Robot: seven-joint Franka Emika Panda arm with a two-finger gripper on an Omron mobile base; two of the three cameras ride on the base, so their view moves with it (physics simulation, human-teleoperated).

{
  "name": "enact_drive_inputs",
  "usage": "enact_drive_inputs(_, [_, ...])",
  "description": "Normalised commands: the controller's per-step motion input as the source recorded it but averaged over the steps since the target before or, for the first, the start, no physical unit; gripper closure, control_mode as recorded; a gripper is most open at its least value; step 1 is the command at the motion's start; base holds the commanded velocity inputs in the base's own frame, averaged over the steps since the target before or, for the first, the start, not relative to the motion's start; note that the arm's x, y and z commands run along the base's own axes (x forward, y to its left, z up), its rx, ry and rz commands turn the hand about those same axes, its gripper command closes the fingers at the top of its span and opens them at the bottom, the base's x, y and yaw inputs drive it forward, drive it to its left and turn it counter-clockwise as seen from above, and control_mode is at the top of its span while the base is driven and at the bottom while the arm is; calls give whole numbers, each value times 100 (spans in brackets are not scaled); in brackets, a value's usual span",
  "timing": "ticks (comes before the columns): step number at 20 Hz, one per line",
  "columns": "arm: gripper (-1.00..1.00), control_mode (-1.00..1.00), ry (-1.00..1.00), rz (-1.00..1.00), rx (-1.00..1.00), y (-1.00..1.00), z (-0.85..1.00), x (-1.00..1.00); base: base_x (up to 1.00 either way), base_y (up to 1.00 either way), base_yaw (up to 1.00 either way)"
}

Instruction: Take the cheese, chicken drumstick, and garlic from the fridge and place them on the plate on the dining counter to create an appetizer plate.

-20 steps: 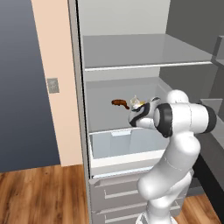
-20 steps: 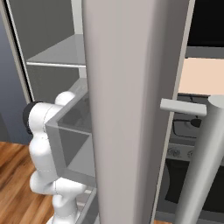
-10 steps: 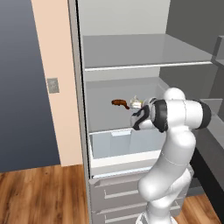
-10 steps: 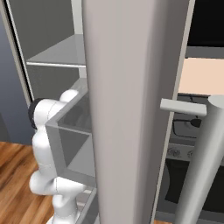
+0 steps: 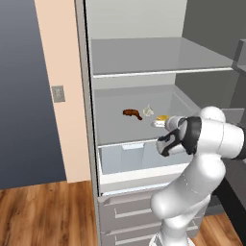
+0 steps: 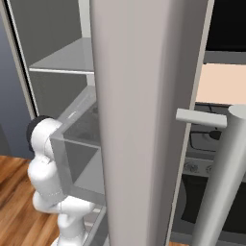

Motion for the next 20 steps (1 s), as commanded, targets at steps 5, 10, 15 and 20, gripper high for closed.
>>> enact_drive_inputs(5, [100, -100, 0, 4, -15, 36, 75, -55, 0, 0, 0])
enact_drive_inputs(10, [100, -100, 12, 7, -16, 36, 92, -50, 0, 0, 0])
enact_drive_inputs(15, [100, -100, 18, 7, -17, 33, 21, -94, 0, 0, 0])
enact_drive_inputs(20, [100, -100, -3, 5, -12, 23, 31, -96, 0, 0, 0])
